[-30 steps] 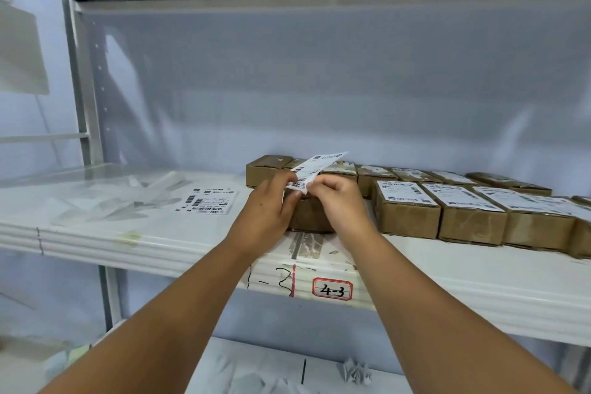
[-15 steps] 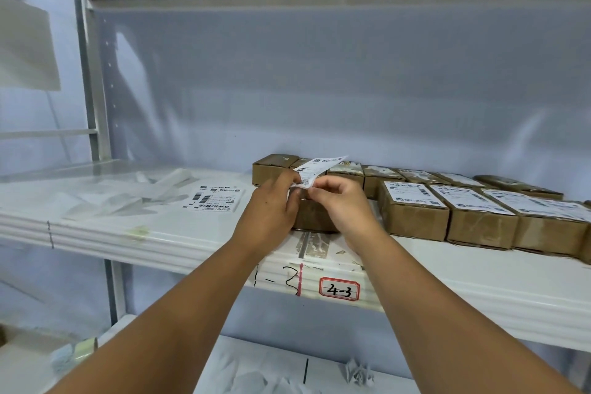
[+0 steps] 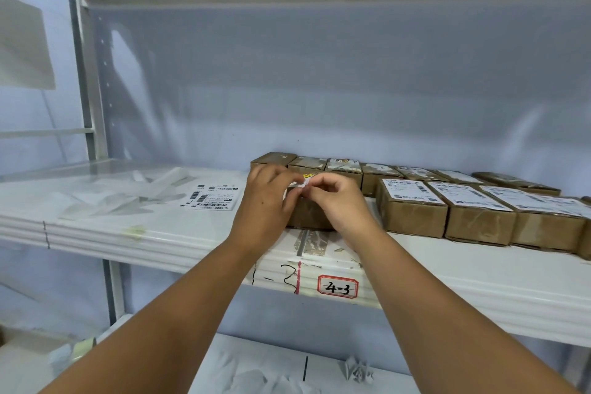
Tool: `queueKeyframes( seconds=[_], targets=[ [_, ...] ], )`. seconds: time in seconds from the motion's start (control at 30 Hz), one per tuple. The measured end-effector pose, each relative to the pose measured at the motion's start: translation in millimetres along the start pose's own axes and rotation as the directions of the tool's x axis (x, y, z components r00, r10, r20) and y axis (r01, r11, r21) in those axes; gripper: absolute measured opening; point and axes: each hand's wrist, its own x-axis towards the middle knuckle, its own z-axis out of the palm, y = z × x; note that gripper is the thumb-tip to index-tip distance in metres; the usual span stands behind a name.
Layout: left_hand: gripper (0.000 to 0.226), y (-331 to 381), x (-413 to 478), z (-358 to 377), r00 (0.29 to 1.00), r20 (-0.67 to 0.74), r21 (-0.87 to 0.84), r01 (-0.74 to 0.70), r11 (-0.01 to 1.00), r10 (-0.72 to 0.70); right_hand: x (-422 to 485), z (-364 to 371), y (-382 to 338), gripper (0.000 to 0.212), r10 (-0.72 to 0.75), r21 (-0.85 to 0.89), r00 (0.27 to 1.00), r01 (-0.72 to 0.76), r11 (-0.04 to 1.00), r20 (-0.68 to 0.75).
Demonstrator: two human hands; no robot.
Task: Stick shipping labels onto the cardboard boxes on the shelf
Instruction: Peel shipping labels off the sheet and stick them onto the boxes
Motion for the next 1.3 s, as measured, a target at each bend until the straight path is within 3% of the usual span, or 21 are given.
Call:
queueKeyframes(
  seconds=[0.27,0.33,0.4,0.5,0.57,0.67,0.73,0.93,1.1,1.3],
  targets=[
    [0.021,3,0,-4,1.0,0.001,0.049,-0.008,0.999,0.008,-1,2,-1,0.016,0.005,-0.029,1.0,-0.004,1.0,0.009],
    [0.016,8,0,-5,0.997,0.013,0.0,0.074,0.997,-0.074,-1,1,-2,0.014,0.009,-0.035,1.0,-0.009,0.999,0.01],
    [0.011,12,2,-8,0.969,0.025,-0.109,0.249,0.962,-0.248,-1,-1,-4,0.017,0.028,-0.041,1.0,-0.028,0.999,-0.001],
    [0.012,7,5,-12,0.867,0.013,-0.266,0.483,0.834,-0.498,0,-2,-4,0.023,0.067,-0.034,0.997,-0.068,0.997,-0.034],
    [0.014,-1,8,-13,0.778,0.06,-0.417,0.589,0.692,-0.625,0,-3,-4,0.024,0.102,-0.001,0.993,-0.103,0.995,-0.062],
    [0.015,-6,9,-15,0.667,0.185,-0.59,0.663,0.461,-0.722,4,-5,-4,0.026,0.145,0.066,0.978,-0.137,0.988,-0.148],
    [0.014,-9,8,-17,0.618,0.223,-0.608,0.693,0.388,-0.754,7,-8,-3,0.03,0.189,0.181,0.954,-0.148,0.972,-0.234],
    [0.024,-10,10,-22,0.541,0.254,-0.782,0.603,0.158,-0.802,11,-19,1,0.031,0.349,0.41,0.841,-0.17,0.896,-0.413],
    [0.02,-11,9,-23,0.528,0.244,-0.839,0.536,0.097,-0.813,20,-27,11,0.033,0.407,0.452,0.724,-0.147,0.88,-0.558],
    [0.019,-15,11,-25,0.425,0.146,-0.944,0.331,0.003,-0.893,17,-24,6,0.026,0.44,0.607,0.736,-0.05,0.793,-0.515]
  ],
)
